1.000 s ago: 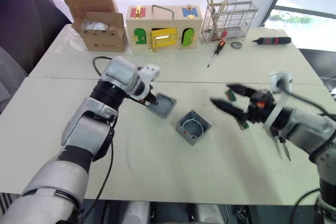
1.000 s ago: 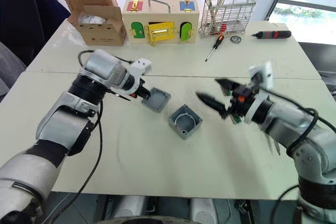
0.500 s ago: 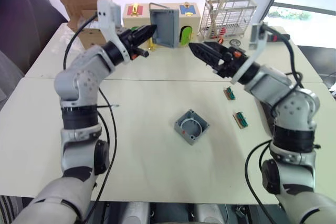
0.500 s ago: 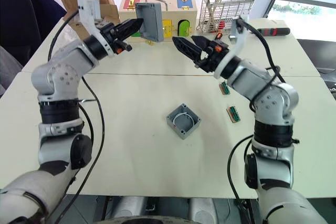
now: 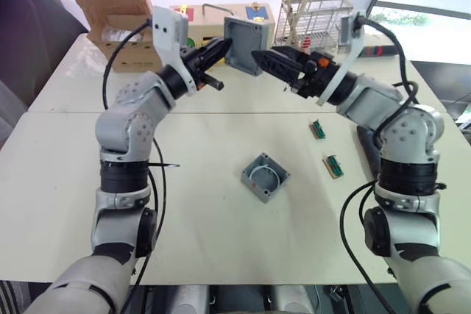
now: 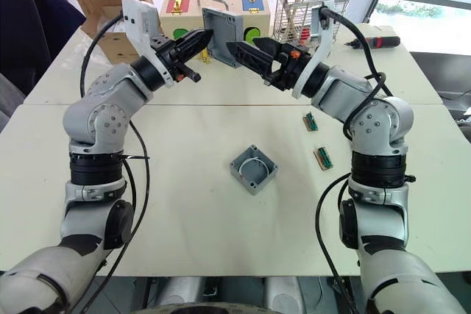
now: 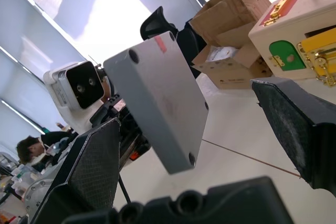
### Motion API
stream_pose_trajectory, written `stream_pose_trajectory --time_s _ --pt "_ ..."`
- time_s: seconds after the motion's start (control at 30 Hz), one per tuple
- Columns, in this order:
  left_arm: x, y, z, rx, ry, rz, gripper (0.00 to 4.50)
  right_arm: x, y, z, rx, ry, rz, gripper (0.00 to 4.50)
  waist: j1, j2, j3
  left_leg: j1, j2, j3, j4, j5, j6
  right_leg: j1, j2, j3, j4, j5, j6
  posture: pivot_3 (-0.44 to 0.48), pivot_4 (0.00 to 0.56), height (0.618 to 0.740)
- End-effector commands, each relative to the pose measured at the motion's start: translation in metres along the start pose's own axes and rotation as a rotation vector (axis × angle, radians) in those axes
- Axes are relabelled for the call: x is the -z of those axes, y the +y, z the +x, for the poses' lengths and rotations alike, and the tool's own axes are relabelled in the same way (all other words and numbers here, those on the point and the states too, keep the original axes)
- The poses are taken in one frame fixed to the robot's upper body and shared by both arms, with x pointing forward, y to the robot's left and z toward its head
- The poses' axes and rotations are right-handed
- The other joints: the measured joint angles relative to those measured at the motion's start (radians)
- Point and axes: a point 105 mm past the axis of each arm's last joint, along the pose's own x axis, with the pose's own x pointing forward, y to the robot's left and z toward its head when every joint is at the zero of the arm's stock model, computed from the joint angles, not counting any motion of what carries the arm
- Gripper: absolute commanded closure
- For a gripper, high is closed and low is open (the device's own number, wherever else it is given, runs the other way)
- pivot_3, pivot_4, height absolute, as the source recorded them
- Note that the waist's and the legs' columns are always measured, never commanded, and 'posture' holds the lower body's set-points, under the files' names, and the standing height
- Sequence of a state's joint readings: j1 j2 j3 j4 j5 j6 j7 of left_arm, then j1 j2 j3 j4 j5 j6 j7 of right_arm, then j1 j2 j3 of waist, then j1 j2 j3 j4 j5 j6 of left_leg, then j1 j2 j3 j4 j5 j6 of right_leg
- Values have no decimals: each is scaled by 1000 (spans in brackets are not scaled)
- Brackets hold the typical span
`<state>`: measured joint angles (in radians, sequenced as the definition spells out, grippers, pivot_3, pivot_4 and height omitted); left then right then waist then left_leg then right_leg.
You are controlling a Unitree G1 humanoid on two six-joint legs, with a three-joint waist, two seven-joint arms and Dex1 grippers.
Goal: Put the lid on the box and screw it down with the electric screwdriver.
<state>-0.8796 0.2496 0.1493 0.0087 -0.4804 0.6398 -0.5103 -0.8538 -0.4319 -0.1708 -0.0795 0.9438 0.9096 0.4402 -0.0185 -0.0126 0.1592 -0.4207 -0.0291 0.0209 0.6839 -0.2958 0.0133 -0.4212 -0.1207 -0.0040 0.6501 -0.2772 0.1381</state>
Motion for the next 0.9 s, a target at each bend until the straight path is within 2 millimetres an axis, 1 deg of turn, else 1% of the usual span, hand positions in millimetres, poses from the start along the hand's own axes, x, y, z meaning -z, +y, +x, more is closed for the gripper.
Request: stream_pose_trajectory --time_s 0.03,0.07,0.13,0.17,0.33,0.4,0.47,0.67,0.77,0.83,0.9 --pt "-21 -7 3 32 -68 46 4441 -11 10 -1 -24 -31 -53 0 0 0 0 0 0 0 0 0 0 0 0 0 0 0 0 0 150 735" --pt "-21 -9 3 37 -67 45 4441 -10 11 -1 -23 -32 -55 0 1 0 0 0 0 0 0 0 0 0 0 0 0 0 0 0 150 735" --pt "-19 -11 3 47 -63 46 4500 -10 11 -1 -16 -35 -61 496 3 0 0 0 0 0 0 0 0 0 0 0 0 0 0 0 150 735" --pt "-18 -12 3 51 -61 45 4500 -9 11 0 -14 -32 -66 654 3 0 0 0 0 0 0 0 0 0 0 0 0 0 0 0 150 735" --pt "-18 -15 3 61 -62 40 4500 -5 8 0 5 -19 -83 2427 2 0 0 0 0 0 0 0 0 0 0 0 0 0 0 0 150 735" --pt "-17 -17 3 67 -61 38 4500 -5 8 1 7 -20 -87 3419 1 0 0 0 0 0 0 0 0 0 0 0 0 0 0 0 150 735" --pt "-15 -18 2 71 -55 36 4500 -5 8 1 12 -25 -91 4281 3 0 0 0 0 0 0 0 0 0 0 0 0 0 0 0 150 735" --pt "-3 -18 -4 79 -28 0 4500 -2 8 -4 38 -24 -120 4310 3 0 0 0 0 0 0 0 0 0 0 0 0 0 0 0 150 735" --pt "-4 -17 -8 103 -47 -66 3389 0 9 -6 55 -39 -167 4310 4 0 0 0 0 0 0 0 0 0 0 0 0 0 0 0 150 735" --pt "-10 -3 -12 75 -84 -138 2385 -5 10 -10 91 -91 -220 4310 5 0 0 0 0 0 0 0 0 0 0 0 0 0 0 0 150 735" --pt "-15 11 -20 83 -95 -242 1349 -3 13 -20 132 -111 -346 4310 3 0 0 0 0 0 0 0 0 0 0 0 0 0 0 0 150 735"
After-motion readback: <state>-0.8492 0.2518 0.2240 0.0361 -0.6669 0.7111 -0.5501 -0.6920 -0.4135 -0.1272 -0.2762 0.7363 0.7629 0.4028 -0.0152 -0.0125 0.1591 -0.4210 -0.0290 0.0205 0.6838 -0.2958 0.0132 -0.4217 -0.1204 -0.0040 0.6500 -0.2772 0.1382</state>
